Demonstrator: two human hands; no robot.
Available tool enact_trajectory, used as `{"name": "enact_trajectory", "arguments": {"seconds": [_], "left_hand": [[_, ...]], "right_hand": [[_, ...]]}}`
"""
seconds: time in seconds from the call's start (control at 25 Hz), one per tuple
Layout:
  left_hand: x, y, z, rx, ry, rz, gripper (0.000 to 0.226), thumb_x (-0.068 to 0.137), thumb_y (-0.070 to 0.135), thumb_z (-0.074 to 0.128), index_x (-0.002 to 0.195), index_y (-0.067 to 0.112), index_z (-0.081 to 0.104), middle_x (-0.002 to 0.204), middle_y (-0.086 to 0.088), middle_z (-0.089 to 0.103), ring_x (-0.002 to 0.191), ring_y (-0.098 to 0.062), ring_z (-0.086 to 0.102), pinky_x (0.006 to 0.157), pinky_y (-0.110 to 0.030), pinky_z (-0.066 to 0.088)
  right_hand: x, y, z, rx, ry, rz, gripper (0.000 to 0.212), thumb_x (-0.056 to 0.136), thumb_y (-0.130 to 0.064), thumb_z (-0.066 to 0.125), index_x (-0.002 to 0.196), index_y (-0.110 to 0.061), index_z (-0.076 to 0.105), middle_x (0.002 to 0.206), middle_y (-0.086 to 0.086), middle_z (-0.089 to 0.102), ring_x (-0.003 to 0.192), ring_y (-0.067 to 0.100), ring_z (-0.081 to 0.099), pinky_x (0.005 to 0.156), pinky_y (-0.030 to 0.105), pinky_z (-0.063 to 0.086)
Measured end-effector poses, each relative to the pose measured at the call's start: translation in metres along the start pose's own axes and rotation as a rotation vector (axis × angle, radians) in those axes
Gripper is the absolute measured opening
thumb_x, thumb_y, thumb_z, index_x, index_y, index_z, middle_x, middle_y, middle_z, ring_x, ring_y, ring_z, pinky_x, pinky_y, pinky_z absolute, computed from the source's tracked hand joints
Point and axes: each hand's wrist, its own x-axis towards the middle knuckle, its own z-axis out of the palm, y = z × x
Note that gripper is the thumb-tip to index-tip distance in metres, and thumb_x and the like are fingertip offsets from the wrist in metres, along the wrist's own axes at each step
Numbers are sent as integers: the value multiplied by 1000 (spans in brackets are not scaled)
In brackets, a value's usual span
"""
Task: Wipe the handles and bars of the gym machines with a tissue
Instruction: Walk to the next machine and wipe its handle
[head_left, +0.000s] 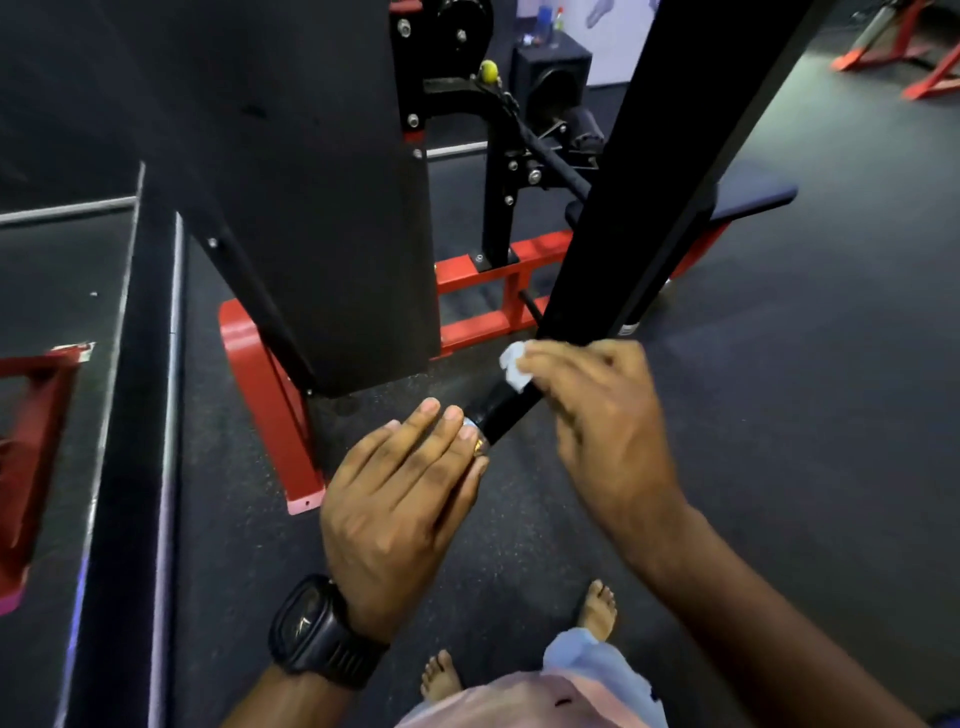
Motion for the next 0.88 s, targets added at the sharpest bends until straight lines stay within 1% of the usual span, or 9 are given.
{"name": "enact_trajectory", "arguments": {"seconds": [0.08,0.2,0.28,0.44,0.56,0.64,0.76,0.8,0.88], "left_hand": [[-2,0,1,-23,3,-14,15,91,16,72,104,9,77,120,-2,69,118,-17,63,90,-42,54],[-3,0,-1,-62,7,-26,16,92,17,71,105,10,77,121,-2,69,119,-17,62,90,-43,53],[-4,-2,0,-74,2,-19,16,92,17,71,106,10,76,121,-2,69,119,-17,62,91,-43,53],[-6,1,1,-70,10,9,18,92,17,71,107,10,76,122,-2,68,121,-18,61,91,-44,53],[-7,3,3,-57,22,13,17,93,16,69,108,10,75,123,-4,68,122,-20,60,91,-44,53],[-9,6,3,-49,20,18,17,93,16,70,107,9,75,122,-4,68,122,-20,60,91,-44,53],[-8,8,3,-54,16,11,17,93,16,70,108,9,75,122,-4,68,121,-20,61,91,-44,53],[-8,9,3,-53,18,4,17,93,16,69,108,9,76,122,-4,68,121,-19,61,91,-44,53],[-10,11,3,-53,35,-7,17,93,15,69,107,9,76,121,-4,69,120,-19,61,91,-43,53]], "right_hand": [[3,1,2,12,11,20,24,89,2,61,107,-8,74,118,1,71,93,27,60,90,14,36],[5,4,-1,-10,-73,-56,27,89,2,58,109,-8,74,118,1,71,94,29,65,87,23,42],[7,4,-4,-11,-52,2,28,86,4,60,106,-10,74,114,0,72,94,30,66,87,22,41],[0,-1,-4,-20,-83,-99,28,84,6,63,107,-7,73,116,3,72,96,26,65,90,17,37],[-2,5,-11,53,167,128,20,87,-1,66,103,-8,75,110,4,72,96,18,64,92,10,39],[-19,-17,2,163,238,314,18,89,-1,67,102,-9,75,106,2,70,97,11,63,91,13,43],[-18,-30,16,660,505,828,15,90,-4,69,102,-12,73,98,-1,74,92,7,69,82,20,51],[-14,-28,17,798,590,946,14,90,-3,69,102,-11,72,93,0,76,89,8,70,81,21,52],[-12,-27,19,940,665,1025,14,91,-1,67,102,-9,70,89,-2,76,87,7,70,82,21,52]]}}
